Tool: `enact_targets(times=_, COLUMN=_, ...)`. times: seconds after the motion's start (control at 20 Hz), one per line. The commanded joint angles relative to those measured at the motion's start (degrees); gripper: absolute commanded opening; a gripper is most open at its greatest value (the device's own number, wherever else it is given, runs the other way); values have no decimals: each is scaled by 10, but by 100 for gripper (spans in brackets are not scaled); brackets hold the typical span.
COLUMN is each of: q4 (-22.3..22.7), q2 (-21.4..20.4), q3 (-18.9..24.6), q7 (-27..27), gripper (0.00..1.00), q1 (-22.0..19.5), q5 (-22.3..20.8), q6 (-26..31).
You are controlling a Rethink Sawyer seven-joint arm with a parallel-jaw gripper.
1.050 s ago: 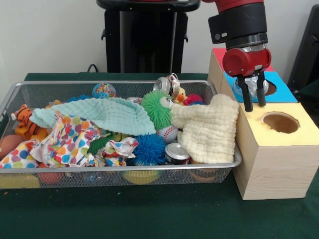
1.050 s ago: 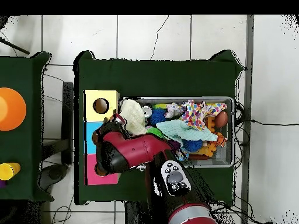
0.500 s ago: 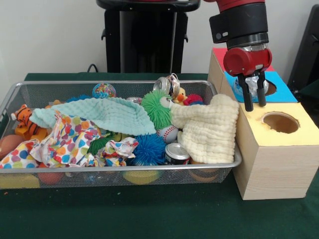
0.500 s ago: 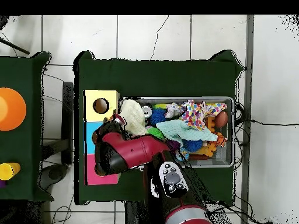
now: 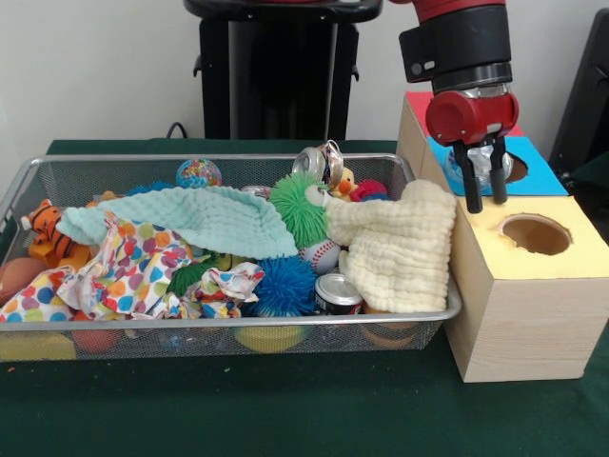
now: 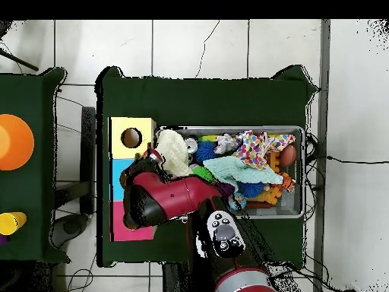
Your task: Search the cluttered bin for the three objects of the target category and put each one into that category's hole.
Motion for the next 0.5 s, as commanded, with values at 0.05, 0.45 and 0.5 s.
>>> enact_targets(times=0.05, q4=-30, q2=12, q3=12, q7=74, gripper=100, q1=-31, q5=13, q6=91)
enact_targets(times=0.45, q4=-42, q2=7, q3=30, q7=65, gripper=100, q1=-43, q5=25, q6=123)
enact_targets(times=0.5, q4=-45, q2=7, q3=32, q7=63, gripper=100, q1=-44, q5=25, q6=128)
